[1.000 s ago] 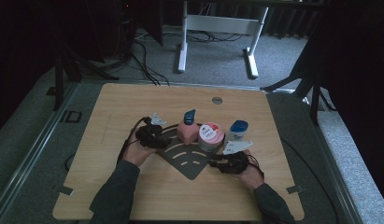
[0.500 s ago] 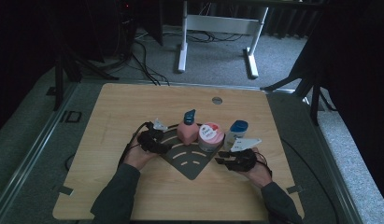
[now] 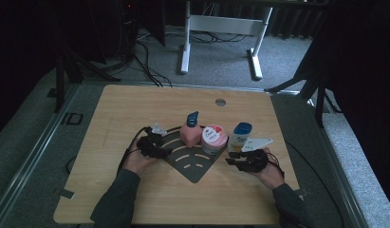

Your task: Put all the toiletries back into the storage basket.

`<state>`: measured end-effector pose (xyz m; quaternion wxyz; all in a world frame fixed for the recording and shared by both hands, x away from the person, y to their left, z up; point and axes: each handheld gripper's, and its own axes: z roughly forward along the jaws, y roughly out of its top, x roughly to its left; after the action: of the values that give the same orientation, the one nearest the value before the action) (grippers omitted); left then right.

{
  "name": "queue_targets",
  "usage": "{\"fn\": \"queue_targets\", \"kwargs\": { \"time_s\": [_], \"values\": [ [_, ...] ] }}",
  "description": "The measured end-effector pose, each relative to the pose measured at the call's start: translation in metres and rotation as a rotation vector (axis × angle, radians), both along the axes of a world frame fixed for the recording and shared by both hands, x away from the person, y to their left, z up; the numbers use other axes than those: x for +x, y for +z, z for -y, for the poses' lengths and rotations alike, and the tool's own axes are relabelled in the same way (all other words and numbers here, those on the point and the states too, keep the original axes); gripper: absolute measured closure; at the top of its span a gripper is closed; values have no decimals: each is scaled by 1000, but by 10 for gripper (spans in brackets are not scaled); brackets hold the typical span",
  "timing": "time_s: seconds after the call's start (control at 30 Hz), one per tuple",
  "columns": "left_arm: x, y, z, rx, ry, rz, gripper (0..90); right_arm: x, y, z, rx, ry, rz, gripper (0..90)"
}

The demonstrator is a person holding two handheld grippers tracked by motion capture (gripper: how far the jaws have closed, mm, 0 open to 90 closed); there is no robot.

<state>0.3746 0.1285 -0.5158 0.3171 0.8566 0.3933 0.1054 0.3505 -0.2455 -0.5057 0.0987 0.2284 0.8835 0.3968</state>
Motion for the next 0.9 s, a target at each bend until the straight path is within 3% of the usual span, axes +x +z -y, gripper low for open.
{"fn": "queue_targets", "kwargs": {
  "time_s": [0.9],
  "values": [
    [-2, -6, -3, 0, 1, -12, 445, 8, 28, 35, -60, -20, 8, 661]
  ]
}}
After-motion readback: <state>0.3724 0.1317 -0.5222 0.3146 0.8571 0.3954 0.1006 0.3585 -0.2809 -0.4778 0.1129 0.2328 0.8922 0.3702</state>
